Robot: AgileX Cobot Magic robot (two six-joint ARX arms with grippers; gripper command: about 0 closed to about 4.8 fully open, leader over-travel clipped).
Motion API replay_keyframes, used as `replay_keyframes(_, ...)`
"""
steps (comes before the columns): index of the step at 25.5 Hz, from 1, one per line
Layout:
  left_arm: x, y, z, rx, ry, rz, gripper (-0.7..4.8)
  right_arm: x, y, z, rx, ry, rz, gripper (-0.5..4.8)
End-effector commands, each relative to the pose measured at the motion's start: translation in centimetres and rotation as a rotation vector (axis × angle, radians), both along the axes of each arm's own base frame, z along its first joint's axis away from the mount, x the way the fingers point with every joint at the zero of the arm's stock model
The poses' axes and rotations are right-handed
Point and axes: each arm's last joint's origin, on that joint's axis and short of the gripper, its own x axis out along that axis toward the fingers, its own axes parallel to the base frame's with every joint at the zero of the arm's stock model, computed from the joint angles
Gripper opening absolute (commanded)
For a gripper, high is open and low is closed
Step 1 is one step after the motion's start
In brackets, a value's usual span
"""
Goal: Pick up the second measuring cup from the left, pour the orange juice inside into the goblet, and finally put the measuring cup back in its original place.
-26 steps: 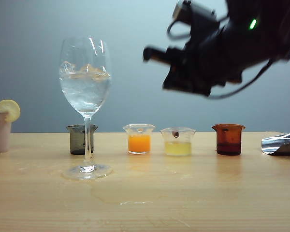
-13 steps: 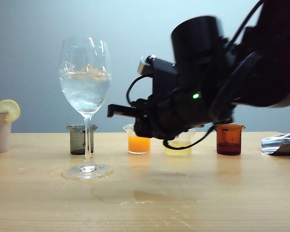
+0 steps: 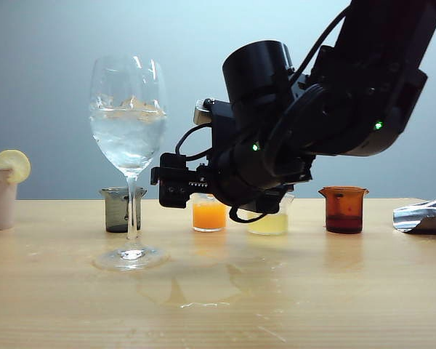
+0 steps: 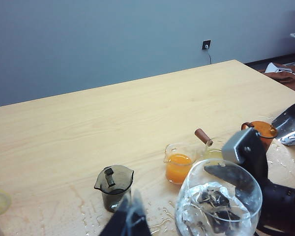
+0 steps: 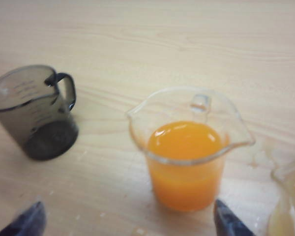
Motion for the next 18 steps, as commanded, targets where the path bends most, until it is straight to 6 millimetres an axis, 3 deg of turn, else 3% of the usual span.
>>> replay_keyframes(1,0.0,0.0,0.2,0.002,-0.006,-0.002,-0.05,1.0,0.1,-0.5,0.002,0.005,-0.017,4.79)
replay_keyframes(13,0.0,0.0,0.1,0.005,-0.002,0.002,-0.05,5.2,0.5,-1.2,0.023,-0.01,-0.058,4.79)
replay_keyframes(18,0.0,0.0,0.1,0.013,-0.006,0.001,-0.05,6.0,1.0,-1.5,-0.003,0.019,-0.062,4.79)
